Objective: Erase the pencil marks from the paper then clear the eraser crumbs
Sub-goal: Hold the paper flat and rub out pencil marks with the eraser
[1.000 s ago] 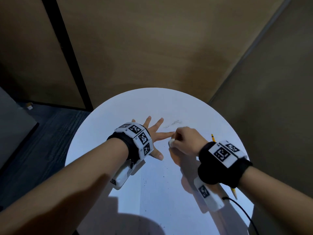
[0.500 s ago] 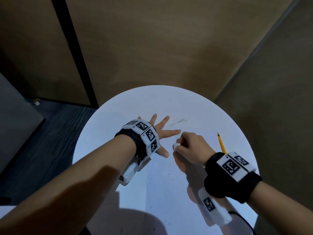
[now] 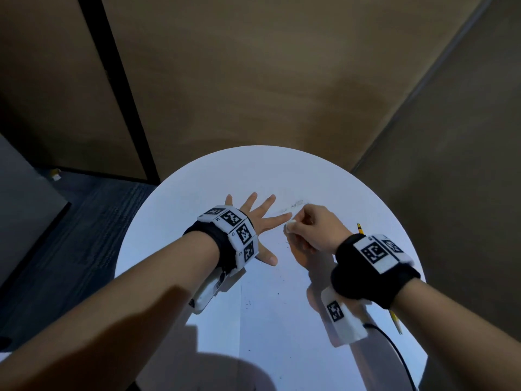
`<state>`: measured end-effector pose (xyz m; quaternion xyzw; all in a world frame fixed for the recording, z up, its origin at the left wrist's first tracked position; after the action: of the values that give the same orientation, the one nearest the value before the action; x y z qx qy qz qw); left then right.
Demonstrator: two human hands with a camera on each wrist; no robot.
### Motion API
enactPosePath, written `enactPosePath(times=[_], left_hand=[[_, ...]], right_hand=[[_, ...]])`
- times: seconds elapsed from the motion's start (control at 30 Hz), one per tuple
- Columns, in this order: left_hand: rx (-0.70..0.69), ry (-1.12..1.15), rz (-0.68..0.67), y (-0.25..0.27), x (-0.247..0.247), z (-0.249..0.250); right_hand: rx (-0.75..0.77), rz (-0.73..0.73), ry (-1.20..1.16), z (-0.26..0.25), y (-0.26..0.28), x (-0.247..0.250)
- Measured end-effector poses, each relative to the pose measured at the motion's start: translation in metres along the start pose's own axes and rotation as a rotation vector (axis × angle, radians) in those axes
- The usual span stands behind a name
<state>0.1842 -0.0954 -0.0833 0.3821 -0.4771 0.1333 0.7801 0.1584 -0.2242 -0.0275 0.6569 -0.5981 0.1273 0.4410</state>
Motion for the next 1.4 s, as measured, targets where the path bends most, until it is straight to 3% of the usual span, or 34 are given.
enactPosePath(times=[0.13, 0.27, 0.43, 0.6, 0.8, 0.93, 1.1, 1.27, 1.4], left_hand=[[0.004, -0.007, 0.01, -0.003, -0.003, -0.003], [-0.004, 0.009, 0.024, -0.003, -0.006, -0.005], [-0.006, -0.004, 0.022, -0.006, -0.006, -0.006], [-0.004, 0.004, 0.027, -0.005, -0.008, -0.008], [-0.004, -0.015, 0.029, -0.005, -0.006, -0.007], [0.0, 0.007, 0.032, -0.004, -0.006, -0.006], [-0.011, 0.002, 0.033, -0.005, -0.006, -0.007], [-0.005, -0.002, 0.032, -0.004, -0.007, -0.007], [-0.009, -0.013, 0.03, -0.005, -0.006, -0.006]], right_hand=[[0.076, 0.152, 0.158, -0.006, -0.003, 0.001], [0.104, -0.013, 0.298, -0.001, 0.006, -0.008], [0.092, 0.172, 0.176, -0.007, -0.004, 0.002], [0.107, 0.05, 0.332, -0.009, 0.008, -0.012], [0.068, 0.163, 0.278, -0.015, -0.001, -0.006], [0.087, 0.05, 0.381, -0.016, 0.003, -0.011], [0.052, 0.178, 0.268, -0.017, -0.003, 0.002], [0.047, 0.025, 0.371, -0.013, 0.003, -0.004], [0.021, 0.17, 0.27, -0.015, -0.003, 0.006]])
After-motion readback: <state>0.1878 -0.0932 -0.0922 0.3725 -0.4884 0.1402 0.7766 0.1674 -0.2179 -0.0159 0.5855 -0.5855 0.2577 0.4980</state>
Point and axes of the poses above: each hand's wrist, its own y-axis away from the middle knuckle, its own x-axis out of the back of the hand, z = x × y, the point moved 6 cm from there along -y, towards the middle knuckle, and after that the axes turned 10 degrees about -x, right-handed, at the moved point
